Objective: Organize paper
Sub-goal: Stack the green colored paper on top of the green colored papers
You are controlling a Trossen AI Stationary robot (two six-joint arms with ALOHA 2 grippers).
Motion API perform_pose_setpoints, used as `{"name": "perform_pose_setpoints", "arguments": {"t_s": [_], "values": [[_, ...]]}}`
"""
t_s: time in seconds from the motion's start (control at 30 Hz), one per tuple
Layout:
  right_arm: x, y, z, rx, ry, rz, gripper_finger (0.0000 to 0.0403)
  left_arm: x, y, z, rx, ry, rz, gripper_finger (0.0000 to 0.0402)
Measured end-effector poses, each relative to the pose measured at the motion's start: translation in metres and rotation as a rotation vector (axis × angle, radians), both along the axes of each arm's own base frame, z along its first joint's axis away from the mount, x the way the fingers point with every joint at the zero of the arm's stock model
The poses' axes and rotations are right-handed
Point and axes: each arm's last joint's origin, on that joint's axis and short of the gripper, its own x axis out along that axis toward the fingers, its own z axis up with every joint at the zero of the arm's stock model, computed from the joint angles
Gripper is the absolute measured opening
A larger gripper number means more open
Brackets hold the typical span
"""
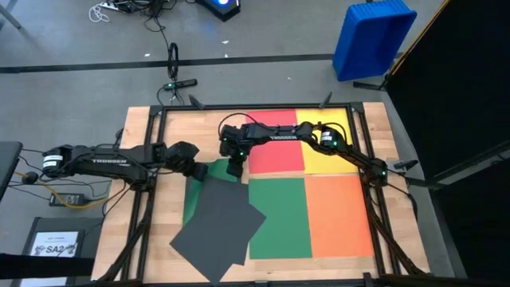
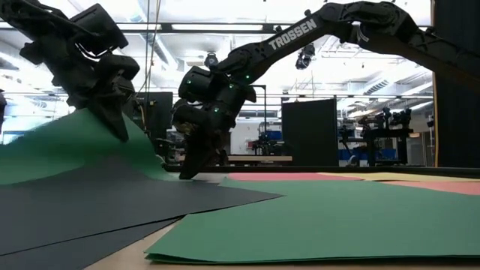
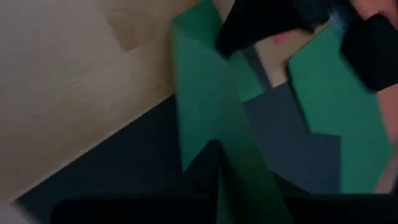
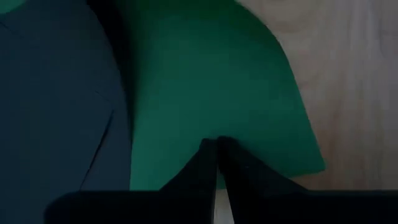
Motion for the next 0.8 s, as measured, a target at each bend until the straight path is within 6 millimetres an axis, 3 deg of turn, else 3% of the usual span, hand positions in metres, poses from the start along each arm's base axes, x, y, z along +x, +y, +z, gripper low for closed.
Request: {"name": "perform_pose_setpoints", "arguments": {"t_s": [0.27, 0.47, 0.8], "values": [[0.001, -0.003, 0.046, -0.082, -0.093, -0.004, 0.0028, -0.003, 0.002, 0.031, 0.126, 0.134, -0.04, 0.0], [0.003, -0.002, 0.065, -0.09, -0.121, 0.012, 0.0056, -0.001, 0.004, 0.055, 0.204, 0.133, -0.076, 0.0], [0.006, 0.0, 0.076, -0.196, -0.194, 0.153, 0.0109, 0.0, 0.002, 0.04, 0.168, 0.165, -0.12, 0.0]]}}
